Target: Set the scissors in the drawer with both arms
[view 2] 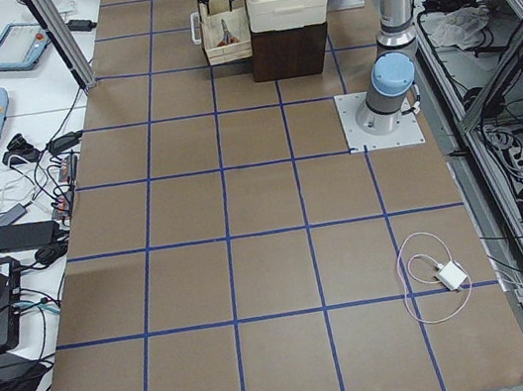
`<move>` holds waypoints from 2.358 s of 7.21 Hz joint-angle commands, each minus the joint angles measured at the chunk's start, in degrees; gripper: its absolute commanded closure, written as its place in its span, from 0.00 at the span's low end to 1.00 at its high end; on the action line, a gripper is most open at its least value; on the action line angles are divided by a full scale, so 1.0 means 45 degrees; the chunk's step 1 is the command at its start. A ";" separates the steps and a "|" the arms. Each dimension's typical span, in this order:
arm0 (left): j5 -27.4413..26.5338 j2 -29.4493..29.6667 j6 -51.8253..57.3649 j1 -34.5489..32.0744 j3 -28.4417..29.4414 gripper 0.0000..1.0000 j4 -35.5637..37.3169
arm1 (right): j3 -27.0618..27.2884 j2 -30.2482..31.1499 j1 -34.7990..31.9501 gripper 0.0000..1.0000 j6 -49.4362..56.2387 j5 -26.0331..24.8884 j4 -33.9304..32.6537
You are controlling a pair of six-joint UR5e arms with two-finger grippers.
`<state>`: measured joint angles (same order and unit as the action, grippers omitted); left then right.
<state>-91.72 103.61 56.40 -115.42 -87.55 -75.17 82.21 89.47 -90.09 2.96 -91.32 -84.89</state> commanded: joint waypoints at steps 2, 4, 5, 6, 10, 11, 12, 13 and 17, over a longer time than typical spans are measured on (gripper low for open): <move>0.0109 -0.1067 -0.6075 0.1617 0.0256 0.19 0.0025 | 0.0013 0.0000 0.0001 0.00 0.0085 0.0001 -0.0002; 0.0070 -0.1556 -0.7803 0.3821 0.0159 0.00 -0.0577 | 0.0013 0.0000 0.0001 0.00 0.0123 0.0001 -0.0002; 0.0090 -0.1694 -0.8697 0.4682 0.0139 0.00 -0.0639 | 0.0013 0.0000 0.0001 0.00 0.0124 -0.0019 -0.0002; -0.0026 -0.1831 -0.9325 0.5232 0.0004 0.00 -0.0775 | 0.0013 0.0000 0.0001 0.00 0.0124 -0.0019 0.0017; -0.0027 -0.2163 -1.1167 0.6504 -0.0212 0.00 -0.1808 | 0.0247 0.0058 0.0001 0.00 0.0104 -0.0116 -0.0100; -0.0085 -0.2299 -1.1148 0.6623 -0.0251 0.00 -0.2159 | 0.0247 0.0058 0.0001 0.00 0.0104 -0.0136 -0.0080; -0.0047 -0.2417 -1.1147 0.6586 -0.0348 0.00 -0.2163 | 0.0247 0.0058 0.0001 0.00 0.0104 -0.0156 -0.0061; -0.0008 -0.2573 -1.1147 0.6605 -0.0465 0.00 -0.2201 | 0.0247 0.0058 0.0001 0.00 0.0104 -0.0156 -0.0022; 0.0129 -0.2788 -1.1147 0.6566 -0.0642 0.00 -0.2221 | 0.0247 0.0058 0.0001 0.00 0.0085 -0.0156 -0.0060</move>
<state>-91.23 91.41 6.24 -85.78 -90.30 -85.13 83.32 89.74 -90.09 3.35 -92.02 -85.13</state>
